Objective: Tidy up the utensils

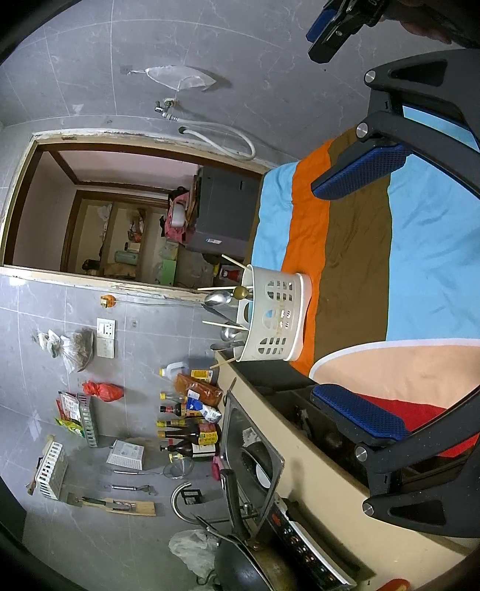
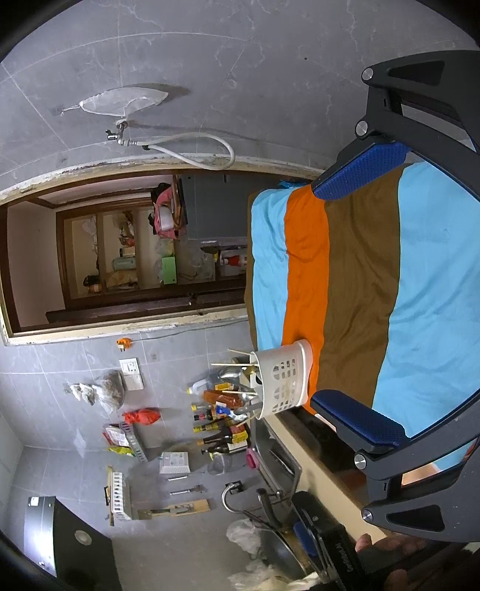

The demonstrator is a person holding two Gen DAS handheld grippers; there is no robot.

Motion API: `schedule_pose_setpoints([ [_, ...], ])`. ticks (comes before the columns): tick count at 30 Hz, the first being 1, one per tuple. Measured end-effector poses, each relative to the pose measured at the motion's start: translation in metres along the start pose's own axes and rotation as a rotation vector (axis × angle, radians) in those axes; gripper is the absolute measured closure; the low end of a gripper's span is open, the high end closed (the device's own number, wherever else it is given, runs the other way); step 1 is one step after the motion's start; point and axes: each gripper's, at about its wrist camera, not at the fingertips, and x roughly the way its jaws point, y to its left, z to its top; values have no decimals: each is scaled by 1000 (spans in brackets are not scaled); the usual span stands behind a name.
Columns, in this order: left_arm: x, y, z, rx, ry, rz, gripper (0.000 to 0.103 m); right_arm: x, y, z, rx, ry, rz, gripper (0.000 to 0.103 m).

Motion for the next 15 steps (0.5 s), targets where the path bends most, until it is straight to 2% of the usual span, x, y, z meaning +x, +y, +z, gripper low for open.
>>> schedule_pose_setpoints([
  [15, -1, 9, -1, -10, 0, 7, 5, 3, 7, 3, -12, 10, 16, 0],
])
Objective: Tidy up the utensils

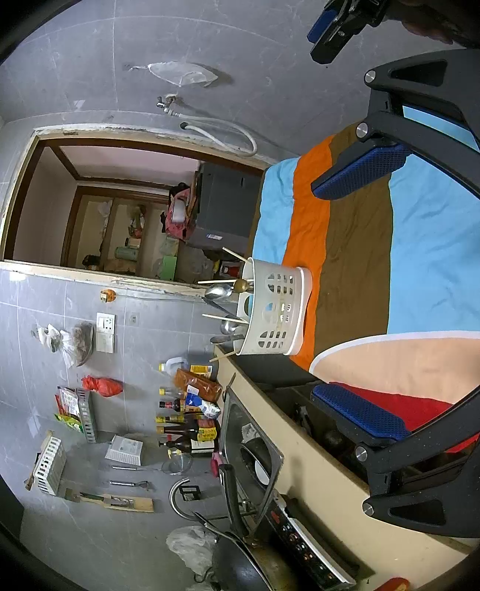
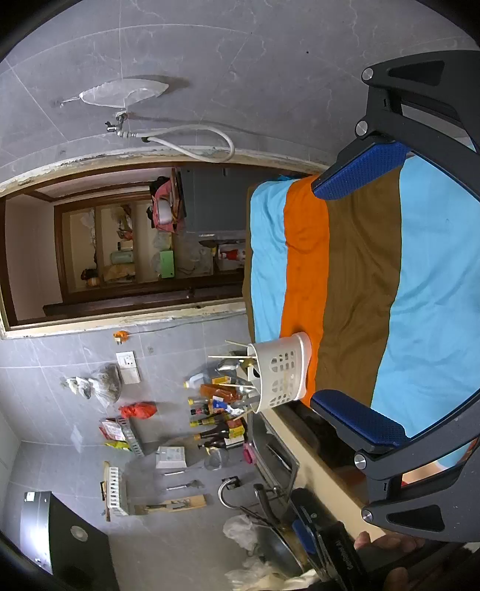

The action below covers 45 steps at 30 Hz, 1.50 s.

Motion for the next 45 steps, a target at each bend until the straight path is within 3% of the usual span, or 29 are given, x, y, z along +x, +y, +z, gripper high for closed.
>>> schedule_pose_setpoints([
  [45, 3, 3, 1, 8, -2, 3, 5, 1, 3, 1, 2, 2, -1, 0],
])
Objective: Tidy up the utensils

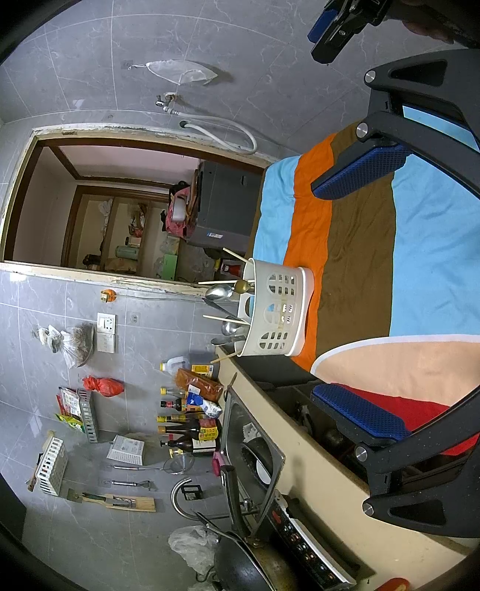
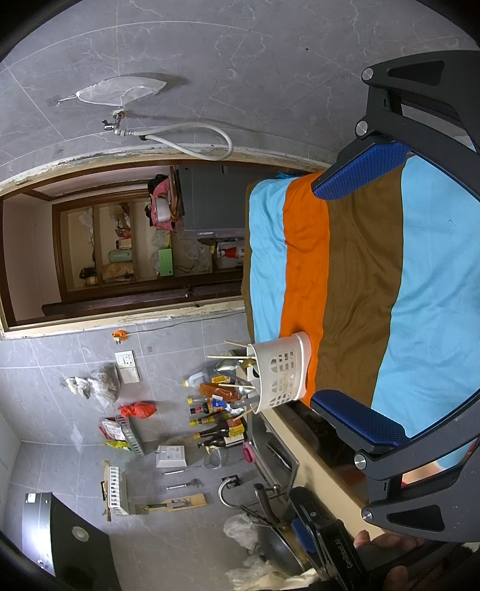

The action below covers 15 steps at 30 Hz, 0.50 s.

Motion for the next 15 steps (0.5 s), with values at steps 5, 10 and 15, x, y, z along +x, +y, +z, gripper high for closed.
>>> schedule_pose_setpoints([
  [5, 0, 1, 0, 1, -1, 0, 5, 0, 0, 0, 0, -1, 0, 0],
  [10, 0, 1, 0, 1, 0, 0, 5, 0, 0, 0, 0, 0, 0, 0],
  [15, 0, 1, 0, 1, 0, 0, 5, 0, 2, 0, 0, 0, 1, 0],
])
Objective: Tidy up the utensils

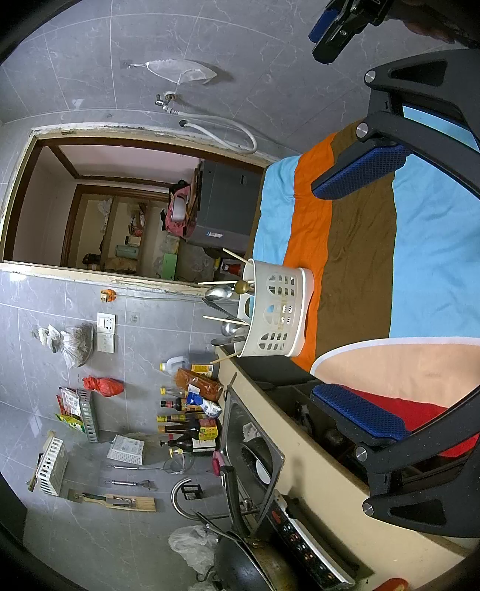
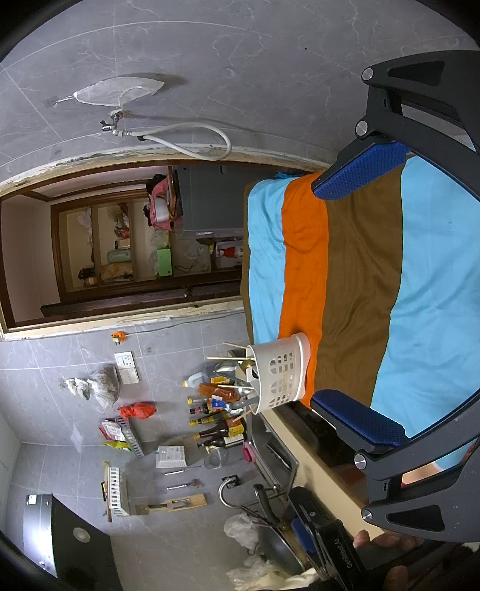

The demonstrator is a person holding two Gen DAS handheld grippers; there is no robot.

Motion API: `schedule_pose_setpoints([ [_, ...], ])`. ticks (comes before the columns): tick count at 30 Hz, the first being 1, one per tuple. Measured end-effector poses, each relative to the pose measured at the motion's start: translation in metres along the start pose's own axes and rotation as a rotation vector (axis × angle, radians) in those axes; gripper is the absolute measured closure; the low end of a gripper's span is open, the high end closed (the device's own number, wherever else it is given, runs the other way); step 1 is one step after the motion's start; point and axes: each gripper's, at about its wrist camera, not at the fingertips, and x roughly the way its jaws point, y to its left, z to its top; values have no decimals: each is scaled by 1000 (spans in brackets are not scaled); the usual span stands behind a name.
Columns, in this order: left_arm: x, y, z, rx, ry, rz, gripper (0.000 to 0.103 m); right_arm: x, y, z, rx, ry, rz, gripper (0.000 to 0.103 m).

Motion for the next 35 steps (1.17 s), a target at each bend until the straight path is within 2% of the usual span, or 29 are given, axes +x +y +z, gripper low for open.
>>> schedule_pose_setpoints([
  [14, 0, 1, 0, -1, 4, 1, 5, 0, 2, 0, 2, 0, -1, 0],
  [20, -1, -3, -2, 16, 15, 34, 5, 0, 2, 0, 2, 1, -1, 0],
  [35, 1, -10, -8, 30, 20, 45, 5, 0, 7, -6, 11, 17, 3, 0],
])
